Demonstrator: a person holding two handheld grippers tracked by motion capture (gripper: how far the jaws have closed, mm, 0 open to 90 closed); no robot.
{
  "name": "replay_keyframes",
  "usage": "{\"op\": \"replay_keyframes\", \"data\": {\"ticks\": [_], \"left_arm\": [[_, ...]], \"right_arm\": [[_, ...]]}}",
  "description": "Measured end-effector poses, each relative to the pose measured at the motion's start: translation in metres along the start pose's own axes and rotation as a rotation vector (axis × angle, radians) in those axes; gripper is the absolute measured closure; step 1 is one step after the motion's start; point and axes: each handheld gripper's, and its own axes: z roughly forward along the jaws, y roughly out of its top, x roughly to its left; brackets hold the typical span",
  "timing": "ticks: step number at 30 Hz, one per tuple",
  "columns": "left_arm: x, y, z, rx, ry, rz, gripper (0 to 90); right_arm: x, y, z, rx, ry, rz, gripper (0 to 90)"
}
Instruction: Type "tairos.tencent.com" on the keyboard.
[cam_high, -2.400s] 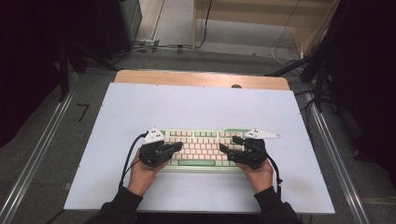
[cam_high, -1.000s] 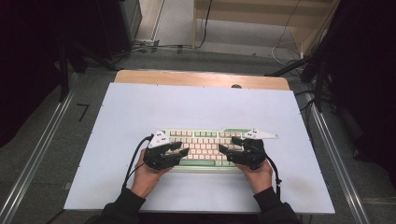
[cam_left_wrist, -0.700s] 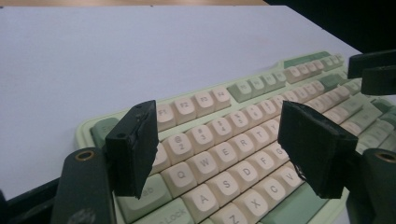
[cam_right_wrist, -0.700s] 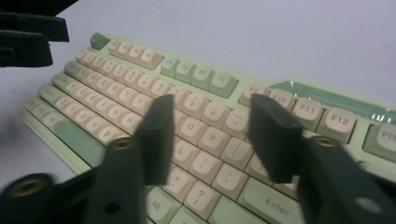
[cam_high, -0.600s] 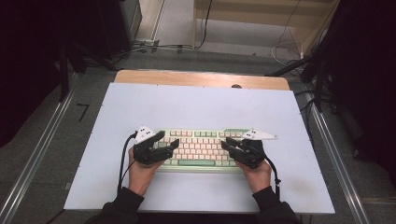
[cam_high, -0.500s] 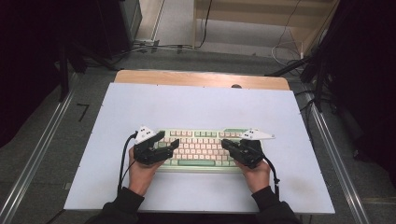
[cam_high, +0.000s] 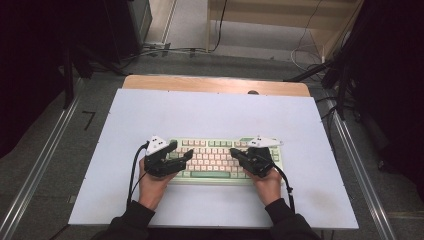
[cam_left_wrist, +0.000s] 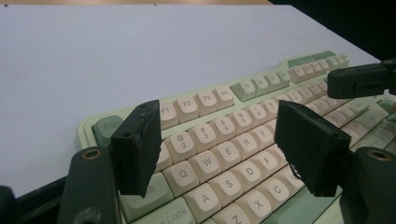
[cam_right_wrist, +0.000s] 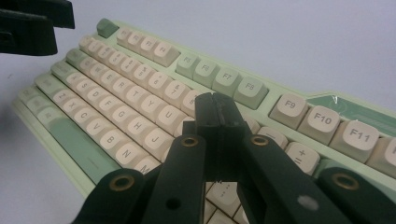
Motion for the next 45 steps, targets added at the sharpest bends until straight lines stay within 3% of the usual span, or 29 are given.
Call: {"op": "replay_keyframes", "data": {"ticks": [21,25,29,32,35,38,45], "left_arm": [[0.0,-0.001,0.001,0.009,0.002,0.0,32.8],[-0.001,0.0,0.0,0.002,0.0,-0.002,32.8],[0.0,-0.001,0.001,0.005,0.003,0.003,32.8],[0.0,0.0,0.0,0.003,0.002,0.0,32.8],[0.0,-0.001,0.001,0.005,0.003,0.004,32.8],[0.0,0.0,0.0,0.0,0.003,0.0,32.8],[0.0,0.0,0.0,0.001,0.003,0.0,32.8]], "right_arm": [[0.005,-0.002,0.019,0.1,-0.035,-0.052,87.7],[0.005,0.0,0.014,0.077,-0.026,-0.038,87.6],[0.005,0.003,0.006,0.033,-0.009,-0.023,75.7],[0.003,0.005,0.0,0.002,-0.004,0.003,47.0],[0.001,0.007,-0.005,-0.015,-0.004,0.026,31.5],[0.0,0.009,-0.011,-0.033,-0.01,0.029,26.1],[0.001,0.011,-0.021,-0.049,0.004,0.032,24.4]]}}
